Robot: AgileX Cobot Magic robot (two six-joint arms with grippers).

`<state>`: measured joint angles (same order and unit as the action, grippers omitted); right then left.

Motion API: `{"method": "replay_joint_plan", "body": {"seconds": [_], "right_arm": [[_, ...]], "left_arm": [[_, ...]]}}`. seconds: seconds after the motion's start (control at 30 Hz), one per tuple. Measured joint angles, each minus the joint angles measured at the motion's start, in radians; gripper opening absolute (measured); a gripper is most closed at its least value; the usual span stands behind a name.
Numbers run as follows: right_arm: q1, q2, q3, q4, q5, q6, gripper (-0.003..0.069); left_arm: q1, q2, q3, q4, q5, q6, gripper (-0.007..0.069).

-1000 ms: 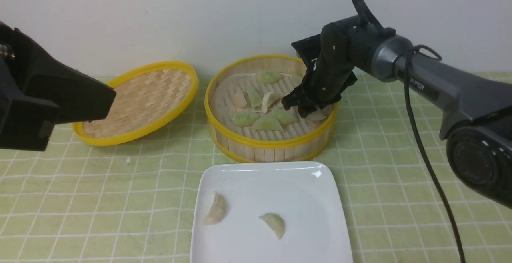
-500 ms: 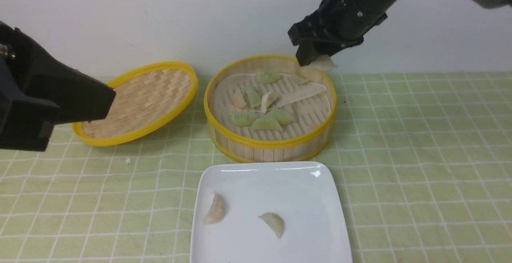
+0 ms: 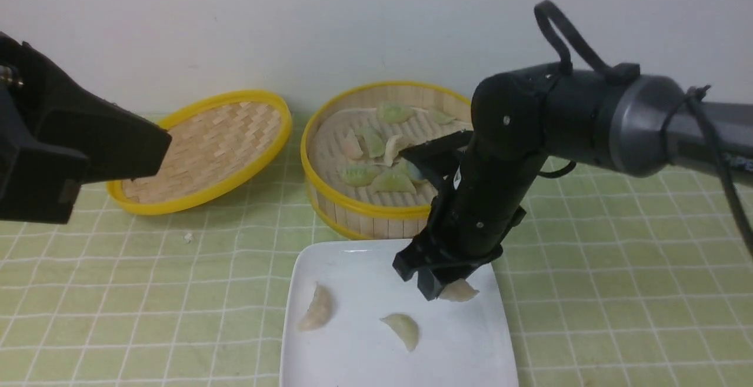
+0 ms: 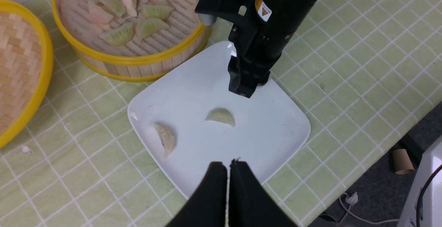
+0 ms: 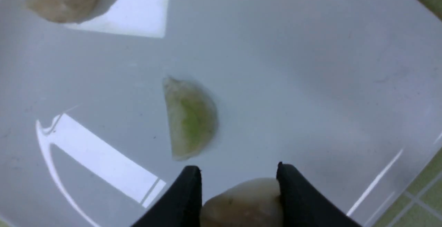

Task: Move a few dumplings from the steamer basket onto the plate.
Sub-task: Use the right arm to put the dumpling into the plate

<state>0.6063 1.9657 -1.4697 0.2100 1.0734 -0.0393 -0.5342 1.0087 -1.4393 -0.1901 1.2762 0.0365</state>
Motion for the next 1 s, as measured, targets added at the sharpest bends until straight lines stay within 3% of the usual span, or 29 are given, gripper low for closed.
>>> {"method": "replay_joint_plan", "body": {"seconds": [0.03,0.3,0.43,0.5,0.7,0.77,0.9,1.0], "right_arm": [[0.000,0.000,0.000,0.000,-0.002,0.002,0.0276],[0.000,0.002,-0.050,-0.028,0.032,0.020,0.0561],[0.000,-0.067,-0.129,-0.074,0.132,0.023,0.0570],[0.000,-0.122,-0.154,-0.098,0.145,0.033,0.0538],[0.000,-0.390,-0.188,-0.196,0.163,0.075,0.0335],[0.000,-0.551,-0.189,-0.239,0.177,0.110,0.0192],[0.000,-0.758,-0.146,-0.259,0.168,0.140,0.0046],[0.000,-0.936,-0.024,-0.262,0.076,0.144,-0.0003]], "left_arm": [[0.000,0.000,0.000,0.000,0.000,0.000,-0.0006],[0.000,0.000,0.000,0.000,0.000,0.000,-0.0006],[0.000,0.000,0.000,0.000,0.000,0.000,-0.0006],[0.000,0.000,0.000,0.000,0.000,0.000,-0.0006],[0.000,0.000,0.000,0.000,0.000,0.000,-0.0006],[0.000,0.000,0.000,0.000,0.000,0.000,-0.0006],[0.000,0.000,0.000,0.000,0.000,0.000,-0.0006],[0.000,0.000,0.000,0.000,-0.002,0.011,-0.0006]]}}
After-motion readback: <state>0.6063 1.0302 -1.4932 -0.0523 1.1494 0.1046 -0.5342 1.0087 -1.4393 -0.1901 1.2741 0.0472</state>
